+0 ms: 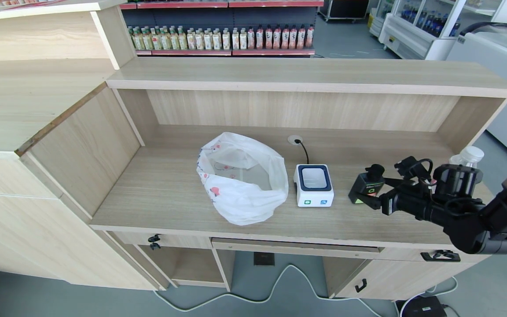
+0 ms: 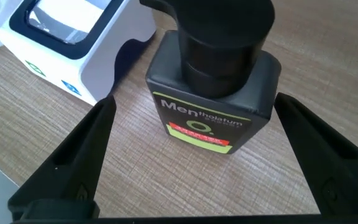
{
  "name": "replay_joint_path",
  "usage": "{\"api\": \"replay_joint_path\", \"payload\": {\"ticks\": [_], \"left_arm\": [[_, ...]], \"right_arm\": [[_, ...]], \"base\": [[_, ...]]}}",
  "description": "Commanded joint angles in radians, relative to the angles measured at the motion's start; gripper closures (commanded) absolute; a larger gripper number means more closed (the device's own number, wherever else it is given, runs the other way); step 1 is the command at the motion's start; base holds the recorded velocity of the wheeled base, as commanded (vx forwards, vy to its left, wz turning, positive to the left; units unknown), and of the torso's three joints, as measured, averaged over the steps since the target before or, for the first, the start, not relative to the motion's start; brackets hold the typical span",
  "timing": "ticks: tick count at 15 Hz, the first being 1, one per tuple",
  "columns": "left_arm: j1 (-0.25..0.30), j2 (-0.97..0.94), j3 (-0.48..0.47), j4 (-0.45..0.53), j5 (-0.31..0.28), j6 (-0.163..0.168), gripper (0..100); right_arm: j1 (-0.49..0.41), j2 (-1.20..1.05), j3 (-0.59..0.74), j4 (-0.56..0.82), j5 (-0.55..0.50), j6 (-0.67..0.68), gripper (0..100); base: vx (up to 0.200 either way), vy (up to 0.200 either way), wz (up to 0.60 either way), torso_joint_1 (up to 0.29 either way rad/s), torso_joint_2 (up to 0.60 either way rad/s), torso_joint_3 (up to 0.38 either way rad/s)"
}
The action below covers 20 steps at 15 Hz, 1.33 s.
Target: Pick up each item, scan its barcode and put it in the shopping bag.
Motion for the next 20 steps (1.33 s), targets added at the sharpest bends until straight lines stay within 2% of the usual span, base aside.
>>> {"api": "replay_joint_path", "payload": {"ticks": [1,12,18,19,20], "left_arm": [[0.0,0.0,0.0,0.0,0.0,-0.001,0],[0.0,0.0,0.0,0.0,0.0,-0.001,0],[0.0,0.0,0.0,0.0,0.0,-0.001,0],[0.0,0.0,0.0,0.0,0.0,-0.001,0],[0.0,0.0,0.0,0.0,0.0,-0.001,0]], "right_arm": [[0.003,0.022,-0.029,0.002,0.021,0.001,0],[0.037,0.122,-0.152,0.022,0.033,0.003,0],[0.04,0.142,-0.175,0.042,0.119,0.003,0],[0.04,0.14,-0.173,0.04,0.147,0.003,100],[0.042,0.14,-0.173,0.04,0.158,0.0,100]], "base": [[0.0,0.0,0.0,0.0,0.0,0.0],[0.0,0.0,0.0,0.0,0.0,0.0],[0.0,0.0,0.0,0.0,0.0,0.0],[0.0,0.0,0.0,0.0,0.0,0.0],[0.0,0.0,0.0,0.0,0.0,0.0]]}}
